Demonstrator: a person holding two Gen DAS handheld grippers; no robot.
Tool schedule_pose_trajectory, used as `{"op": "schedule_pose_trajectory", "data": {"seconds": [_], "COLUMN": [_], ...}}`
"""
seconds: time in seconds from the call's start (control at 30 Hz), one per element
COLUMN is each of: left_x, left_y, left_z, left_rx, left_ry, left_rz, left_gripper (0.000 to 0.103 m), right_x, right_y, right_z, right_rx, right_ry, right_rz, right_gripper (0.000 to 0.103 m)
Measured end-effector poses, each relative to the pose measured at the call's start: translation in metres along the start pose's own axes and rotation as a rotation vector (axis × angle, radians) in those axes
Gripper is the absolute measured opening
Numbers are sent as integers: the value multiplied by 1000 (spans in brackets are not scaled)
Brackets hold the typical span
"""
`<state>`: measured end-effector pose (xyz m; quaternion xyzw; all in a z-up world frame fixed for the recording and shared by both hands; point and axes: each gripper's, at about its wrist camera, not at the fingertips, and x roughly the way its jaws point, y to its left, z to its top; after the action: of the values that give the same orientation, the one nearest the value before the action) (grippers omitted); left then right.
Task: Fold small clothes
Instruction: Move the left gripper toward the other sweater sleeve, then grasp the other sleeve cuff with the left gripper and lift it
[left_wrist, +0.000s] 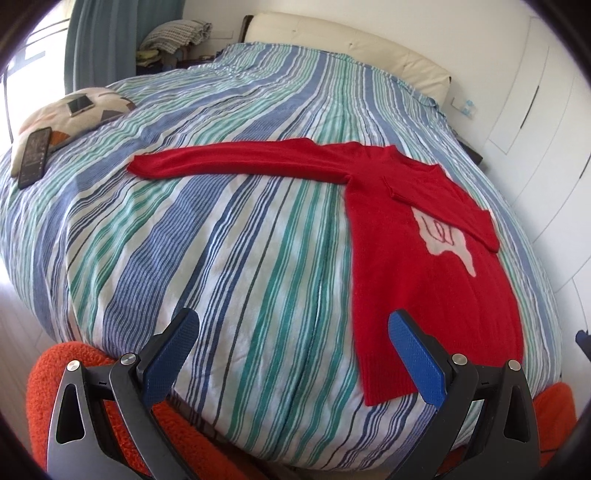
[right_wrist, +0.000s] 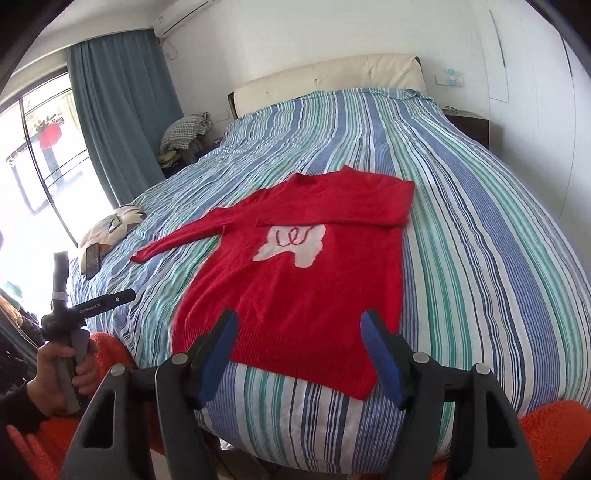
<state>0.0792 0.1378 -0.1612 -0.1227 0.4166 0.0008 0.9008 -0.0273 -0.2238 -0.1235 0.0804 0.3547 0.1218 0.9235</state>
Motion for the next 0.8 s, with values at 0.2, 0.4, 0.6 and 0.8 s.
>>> {"op": "schedule_pose_trajectory", "data": {"seconds": [0.2,0.4,0.6,0.8], "left_x": [-32,-65,-19,41], "left_y": [-18,-53,-53,73], "left_z": [3,26,63,130], "left_rx": [-24,-26,-133,-462], "left_ry": [-2,-20,98,22], "left_rz": [-51,-179,-296,-119], "left_gripper": [102,102,102,102], "right_x": [13,15,21,35], "right_y": [-3,-12,-23,-30], "right_z": [-2,-8,-10,-28], "right_rx": [10,39,71,87], "right_ry": [14,17,29,90], "right_rz": [42,54,23,-9], "right_gripper": [68,68,68,68]}}
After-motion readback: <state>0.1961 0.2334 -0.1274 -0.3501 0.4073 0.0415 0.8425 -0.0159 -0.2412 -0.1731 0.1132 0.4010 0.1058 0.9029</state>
